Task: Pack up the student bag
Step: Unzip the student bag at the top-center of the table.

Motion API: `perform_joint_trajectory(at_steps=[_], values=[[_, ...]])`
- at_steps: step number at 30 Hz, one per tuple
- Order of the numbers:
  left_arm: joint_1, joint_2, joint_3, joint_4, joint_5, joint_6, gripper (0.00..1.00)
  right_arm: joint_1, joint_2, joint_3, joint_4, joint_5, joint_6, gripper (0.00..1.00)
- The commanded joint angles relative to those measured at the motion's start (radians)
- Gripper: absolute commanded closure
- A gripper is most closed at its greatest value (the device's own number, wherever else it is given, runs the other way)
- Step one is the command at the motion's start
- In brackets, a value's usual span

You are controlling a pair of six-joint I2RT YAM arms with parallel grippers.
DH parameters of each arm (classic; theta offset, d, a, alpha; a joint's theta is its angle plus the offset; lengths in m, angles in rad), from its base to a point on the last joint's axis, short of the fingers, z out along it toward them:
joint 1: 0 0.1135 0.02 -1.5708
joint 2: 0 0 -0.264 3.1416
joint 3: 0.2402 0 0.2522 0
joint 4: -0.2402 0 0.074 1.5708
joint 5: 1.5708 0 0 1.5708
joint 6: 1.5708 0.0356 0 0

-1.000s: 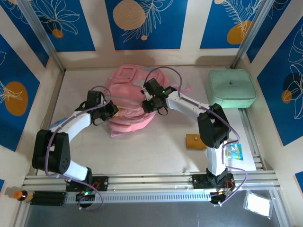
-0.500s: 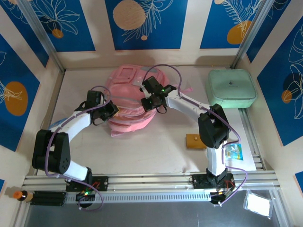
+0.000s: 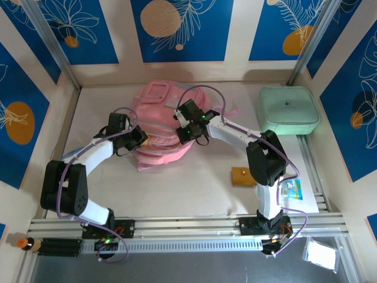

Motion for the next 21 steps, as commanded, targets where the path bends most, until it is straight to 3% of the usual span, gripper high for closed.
perform_joint_trajectory(at_steps=[1, 14, 21], values=[[0.002, 0.014, 0.002, 0.052, 0.057, -0.017, 0.97, 0.020, -0.078, -0.053, 0.021, -0.154, -0.062, 0.96], [-0.040, 0.042, 0.014, 0.088, 0.063, -0.054, 0.97, 0.088, -0.020, 0.012, 0.062, -0.214, -0.093, 0.96], [-0.064, 0.061, 0.030, 0.098, 0.071, -0.056, 0.96, 0.113, 0.001, 0.062, 0.044, -0.146, 0.003, 0.95]])
